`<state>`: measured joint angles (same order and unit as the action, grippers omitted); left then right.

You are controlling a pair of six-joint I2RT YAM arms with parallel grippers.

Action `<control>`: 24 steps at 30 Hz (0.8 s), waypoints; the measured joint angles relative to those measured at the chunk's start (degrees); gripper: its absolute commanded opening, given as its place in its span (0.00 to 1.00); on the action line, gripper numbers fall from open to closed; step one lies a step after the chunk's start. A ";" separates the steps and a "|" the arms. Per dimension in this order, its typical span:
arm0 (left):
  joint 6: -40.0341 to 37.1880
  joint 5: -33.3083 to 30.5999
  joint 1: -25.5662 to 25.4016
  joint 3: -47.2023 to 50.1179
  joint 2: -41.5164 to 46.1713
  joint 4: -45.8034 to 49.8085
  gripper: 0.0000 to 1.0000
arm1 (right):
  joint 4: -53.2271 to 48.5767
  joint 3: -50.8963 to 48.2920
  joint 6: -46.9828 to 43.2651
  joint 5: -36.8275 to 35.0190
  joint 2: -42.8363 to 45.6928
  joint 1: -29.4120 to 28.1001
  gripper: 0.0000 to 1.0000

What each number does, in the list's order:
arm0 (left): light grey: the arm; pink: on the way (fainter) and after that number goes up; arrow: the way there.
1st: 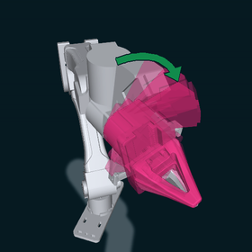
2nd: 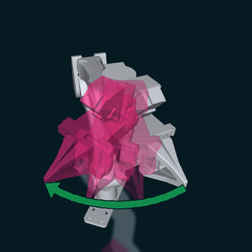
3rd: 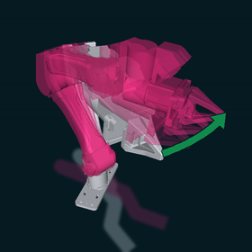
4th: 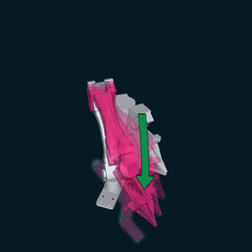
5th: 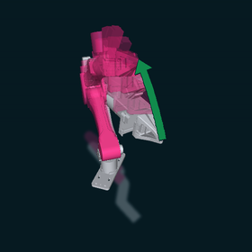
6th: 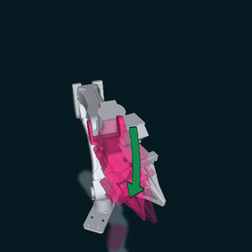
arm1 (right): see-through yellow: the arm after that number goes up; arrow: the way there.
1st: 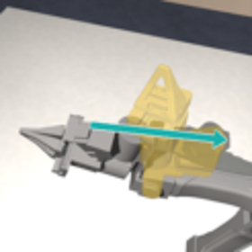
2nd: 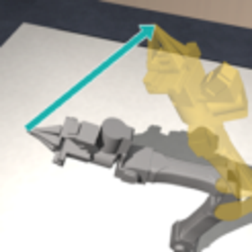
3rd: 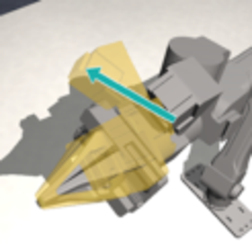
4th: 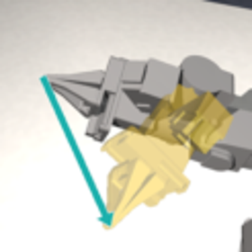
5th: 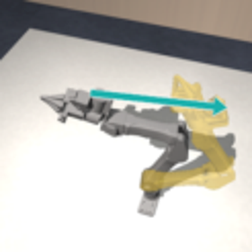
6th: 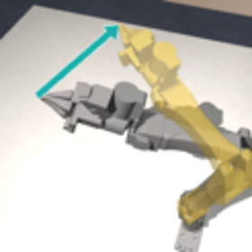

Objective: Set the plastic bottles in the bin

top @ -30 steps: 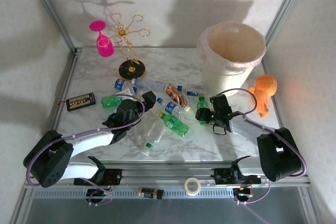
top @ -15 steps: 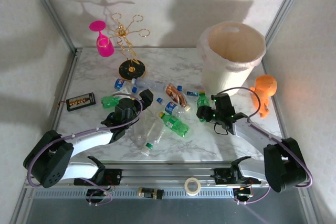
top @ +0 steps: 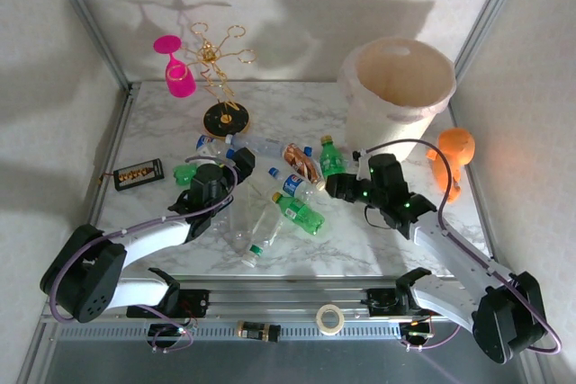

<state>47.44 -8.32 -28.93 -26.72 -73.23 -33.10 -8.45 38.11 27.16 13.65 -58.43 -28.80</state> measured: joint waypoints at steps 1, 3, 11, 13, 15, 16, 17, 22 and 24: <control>0.07 -0.02 0.44 0.00 0.42 0.13 0.99 | -0.07 1.55 -0.61 0.33 0.00 -0.09 0.39; 0.22 0.00 1.29 0.07 1.42 0.22 1.00 | -0.37 4.70 -1.73 0.61 -0.07 -0.13 0.39; 0.42 0.24 4.07 1.81 5.05 0.70 1.00 | -3.43 22.43 -8.59 -2.56 -5.20 -0.13 0.39; 0.42 0.24 4.39 2.67 5.79 0.85 0.99 | -3.96 26.25 -9.86 -4.33 -6.80 -0.13 0.39; 0.42 0.24 4.66 3.48 6.51 1.01 1.00 | -4.66 29.86 -10.99 -6.27 -8.28 -0.04 0.39; 0.42 0.22 4.74 3.78 6.82 1.11 1.00 | -4.79 31.10 -11.43 -6.86 -8.74 0.11 0.39; 0.42 0.22 4.85 4.15 7.23 1.25 1.00 | -4.92 32.52 -11.82 -7.52 -9.20 0.35 0.39; 0.39 0.24 5.55 5.46 9.01 1.84 1.00 | -5.64 39.47 -13.79 -9.16 -11.15 4.57 0.39; 0.39 0.22 5.86 6.03 9.86 2.12 1.00 | -5.68 42.05 -14.43 -9.57 -11.89 7.45 0.39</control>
<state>47.83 -8.10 -23.07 -20.69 -63.37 -30.98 -14.13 80.16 12.73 4.08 -70.32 -21.34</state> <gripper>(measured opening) 0.996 0.548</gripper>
